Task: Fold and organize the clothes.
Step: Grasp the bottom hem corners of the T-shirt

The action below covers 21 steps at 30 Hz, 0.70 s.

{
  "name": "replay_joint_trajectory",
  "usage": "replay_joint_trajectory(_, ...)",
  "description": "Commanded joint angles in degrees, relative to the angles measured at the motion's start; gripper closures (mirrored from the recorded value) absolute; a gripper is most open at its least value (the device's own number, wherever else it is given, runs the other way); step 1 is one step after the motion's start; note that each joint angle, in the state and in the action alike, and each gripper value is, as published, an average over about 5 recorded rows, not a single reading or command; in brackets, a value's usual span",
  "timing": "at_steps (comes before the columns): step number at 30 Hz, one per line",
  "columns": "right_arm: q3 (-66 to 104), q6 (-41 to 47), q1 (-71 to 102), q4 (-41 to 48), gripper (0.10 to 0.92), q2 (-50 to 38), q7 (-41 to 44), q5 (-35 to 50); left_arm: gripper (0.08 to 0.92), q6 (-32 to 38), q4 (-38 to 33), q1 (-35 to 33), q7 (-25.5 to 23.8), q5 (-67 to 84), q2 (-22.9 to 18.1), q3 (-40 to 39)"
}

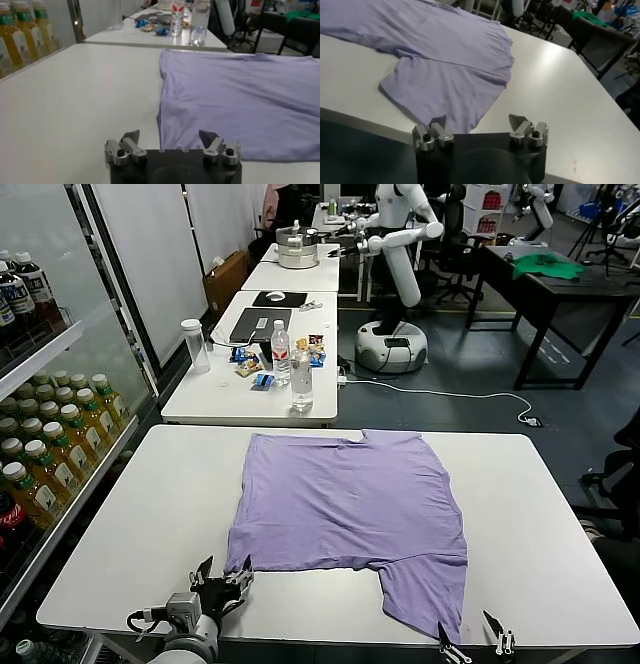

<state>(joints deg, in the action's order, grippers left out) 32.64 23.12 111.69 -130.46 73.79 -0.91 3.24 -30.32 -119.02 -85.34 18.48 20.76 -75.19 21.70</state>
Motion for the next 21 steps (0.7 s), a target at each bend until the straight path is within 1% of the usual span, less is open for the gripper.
replay_joint_trajectory(1,-0.31,0.62,-0.14,0.63,0.516,0.06,0.73,3.56,0.458,-0.42,1.42,-0.01,0.48,2.76,-0.05,-0.11)
replay_joint_trajectory(12,0.97,-0.3,-0.66,-0.48,0.819,-1.35,3.25,6.23,0.779,1.1,1.82,-1.15,0.09,4.3,-0.34,-0.48)
replay_joint_trajectory(15,1.58,-1.89,-0.97,-1.07,0.889,-1.75,3.72,7.12,0.852,3.45,1.44,-1.37,0.11,4.76,-0.44,-0.42)
replay_joint_trajectory(17,2.06,-3.35,-1.27,-1.76,0.908,-2.01,3.9,7.71,0.878,6.35,0.47,-1.46,0.11,5.24,-0.51,-0.19)
replay_joint_trajectory(21,3.71,-5.44,-2.74,-3.97,0.913,-3.0,4.11,10.14,0.887,11.46,-2.86,-1.18,-0.03,7.39,-0.27,0.89)
